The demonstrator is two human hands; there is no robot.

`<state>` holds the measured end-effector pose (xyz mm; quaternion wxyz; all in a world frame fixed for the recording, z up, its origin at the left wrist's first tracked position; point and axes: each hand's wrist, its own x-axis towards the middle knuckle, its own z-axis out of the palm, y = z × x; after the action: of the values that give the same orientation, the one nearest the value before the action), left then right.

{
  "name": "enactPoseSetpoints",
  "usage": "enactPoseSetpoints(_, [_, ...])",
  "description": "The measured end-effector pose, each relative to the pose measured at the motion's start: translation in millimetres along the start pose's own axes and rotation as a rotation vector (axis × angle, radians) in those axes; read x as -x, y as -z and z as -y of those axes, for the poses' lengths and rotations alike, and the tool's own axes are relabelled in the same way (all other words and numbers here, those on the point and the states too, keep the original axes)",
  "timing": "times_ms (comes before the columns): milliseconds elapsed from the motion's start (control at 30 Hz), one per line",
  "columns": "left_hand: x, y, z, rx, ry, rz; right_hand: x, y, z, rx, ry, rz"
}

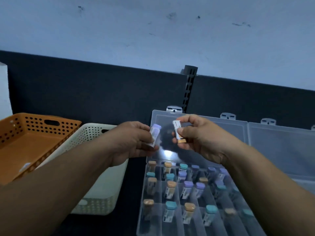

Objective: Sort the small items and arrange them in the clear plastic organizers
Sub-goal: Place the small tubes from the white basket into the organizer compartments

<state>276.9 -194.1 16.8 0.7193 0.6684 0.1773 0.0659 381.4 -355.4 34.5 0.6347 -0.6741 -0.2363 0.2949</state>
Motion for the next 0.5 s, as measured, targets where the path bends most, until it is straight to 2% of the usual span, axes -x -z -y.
enactPoseSetpoints(100, [-2, -27, -1, 0.015, -0.010, 0.076, 10, 26, -2, 0.053, 0.006, 0.001])
enactPoseSetpoints(333, [-12, -89, 1, -0.207, -0.111, 0.021, 35, 91, -5, 0.296, 0.078, -0.104])
enactPoseSetpoints(500, [-20, -129, 6, -0.389, -0.218, -0.017, 49, 133, -12, 0.658, 0.129, -0.158])
